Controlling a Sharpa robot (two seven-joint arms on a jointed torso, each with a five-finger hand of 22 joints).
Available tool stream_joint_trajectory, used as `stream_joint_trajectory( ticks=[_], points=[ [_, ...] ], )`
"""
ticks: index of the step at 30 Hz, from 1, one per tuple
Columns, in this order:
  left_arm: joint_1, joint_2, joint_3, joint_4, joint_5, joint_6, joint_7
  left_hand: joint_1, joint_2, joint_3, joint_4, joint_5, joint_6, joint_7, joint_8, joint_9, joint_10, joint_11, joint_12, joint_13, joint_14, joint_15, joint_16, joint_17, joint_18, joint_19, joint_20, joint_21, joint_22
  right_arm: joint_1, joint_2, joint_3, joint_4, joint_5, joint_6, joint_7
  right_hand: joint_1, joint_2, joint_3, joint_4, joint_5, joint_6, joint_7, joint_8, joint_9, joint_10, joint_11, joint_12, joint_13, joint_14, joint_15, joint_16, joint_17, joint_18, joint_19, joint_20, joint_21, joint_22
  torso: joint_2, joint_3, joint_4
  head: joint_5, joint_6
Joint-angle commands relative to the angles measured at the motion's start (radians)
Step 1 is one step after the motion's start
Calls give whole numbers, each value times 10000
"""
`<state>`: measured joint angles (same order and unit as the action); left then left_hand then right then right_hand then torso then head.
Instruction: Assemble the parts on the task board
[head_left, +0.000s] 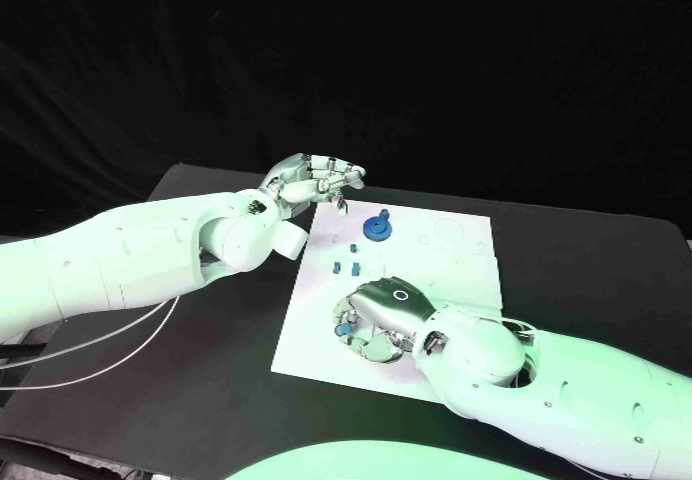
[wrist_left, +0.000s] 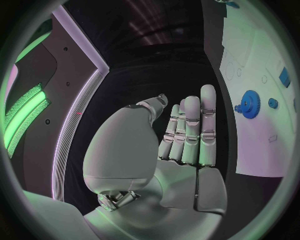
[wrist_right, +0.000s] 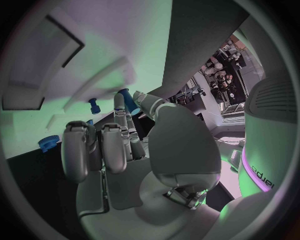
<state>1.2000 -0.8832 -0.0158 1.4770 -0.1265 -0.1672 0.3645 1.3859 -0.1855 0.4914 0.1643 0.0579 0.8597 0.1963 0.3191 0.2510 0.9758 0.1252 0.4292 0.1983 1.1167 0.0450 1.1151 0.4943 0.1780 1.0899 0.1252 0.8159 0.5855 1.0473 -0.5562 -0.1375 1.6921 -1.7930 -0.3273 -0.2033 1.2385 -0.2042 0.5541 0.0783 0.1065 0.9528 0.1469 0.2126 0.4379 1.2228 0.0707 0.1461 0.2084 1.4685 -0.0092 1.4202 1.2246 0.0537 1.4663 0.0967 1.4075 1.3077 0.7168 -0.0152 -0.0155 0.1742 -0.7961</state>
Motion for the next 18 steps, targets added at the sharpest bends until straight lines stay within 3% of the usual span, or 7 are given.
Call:
stream_joint_trajectory(
  ticks=[1, 7, 10, 18],
  points=[
    [5, 10, 5, 17, 54, 181, 24, -82, -11, 31, 4, -22, -52, -19, 3, 9, -77, -25, 26, 9, -95, 1, 27, -9, 66, 31, 61, -35, -9, -8, 1, -3, 4, -112, -19, -55, -52, 1, -70, 19, -57, -157, -13, -113, -36, -13, 36, -55, 34, 349, 64, -7, -14, -158, 241, 50, -59, 1998, -3, 4, 7, -7, 6],
    [5, 4, 5, 17, 54, 205, 6, -88, -7, 34, 7, -25, -56, -18, 6, 12, -84, -24, 35, 12, -98, 2, 28, -11, 66, 32, 62, -39, -12, -8, -5, -3, 22, -51, -234, -8, -6, -38, -101, 50, -52, -534, -50, -375, -122, 5, -43, -72, 98, 347, 11, -8, -24, -158, 251, 23, -52, 2009, 2, 5, 5, -6, -1],
    [5, 3, 5, 16, 54, 216, -1, -93, -9, 33, 9, -26, -59, -17, 7, 13, -88, -23, 39, 13, -100, 3, 29, -12, 66, 32, 62, -41, -13, -8, -12, -3, 41, -13, -356, 32, 16, -91, -150, 102, -69, -1077, -82, -719, -264, 21, -106, -98, 166, 350, -47, -7, -28, -162, 262, -30, -46, 2021, -1, 8, 0, -8, -3],
    [5, -7, 5, 13, 54, 225, -12, -93, -9, 33, 9, -26, -59, -17, 7, 13, -88, -23, 39, 13, -100, 3, 29, -12, 66, 32, 62, -41, -13, -9, -49, -3, 114, 114, -553, 118, 56, -82, -170, 113, -65, -1086, -82, -740, -275, 122, -139, -59, 224, 352, -74, -7, -32, -166, 275, -57, -30, 2031, 8, 10, -5, -12, -7]
  ],
)
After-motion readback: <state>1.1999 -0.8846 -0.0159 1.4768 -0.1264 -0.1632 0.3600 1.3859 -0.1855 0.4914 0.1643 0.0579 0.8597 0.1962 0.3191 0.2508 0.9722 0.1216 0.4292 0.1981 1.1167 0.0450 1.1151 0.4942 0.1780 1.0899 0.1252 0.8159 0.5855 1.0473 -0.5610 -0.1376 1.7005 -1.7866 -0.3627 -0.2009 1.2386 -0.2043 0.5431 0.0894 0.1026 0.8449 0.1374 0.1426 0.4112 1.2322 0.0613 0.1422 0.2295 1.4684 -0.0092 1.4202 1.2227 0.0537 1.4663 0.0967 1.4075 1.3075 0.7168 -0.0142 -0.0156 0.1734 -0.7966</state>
